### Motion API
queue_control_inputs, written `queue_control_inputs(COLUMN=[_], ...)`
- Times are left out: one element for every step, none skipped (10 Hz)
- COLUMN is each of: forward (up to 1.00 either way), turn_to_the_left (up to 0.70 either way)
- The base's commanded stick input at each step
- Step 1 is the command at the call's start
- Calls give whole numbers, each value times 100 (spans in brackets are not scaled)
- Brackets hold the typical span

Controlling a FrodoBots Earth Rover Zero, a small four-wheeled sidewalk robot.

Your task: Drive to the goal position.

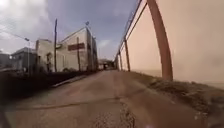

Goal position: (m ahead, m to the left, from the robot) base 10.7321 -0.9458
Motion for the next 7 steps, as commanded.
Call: queue_control_inputs(forward=[70, 70, 70, 70, 70, 70, 70], turn_to_the_left=[0, 0, 0, 0, 0, 0, 0])
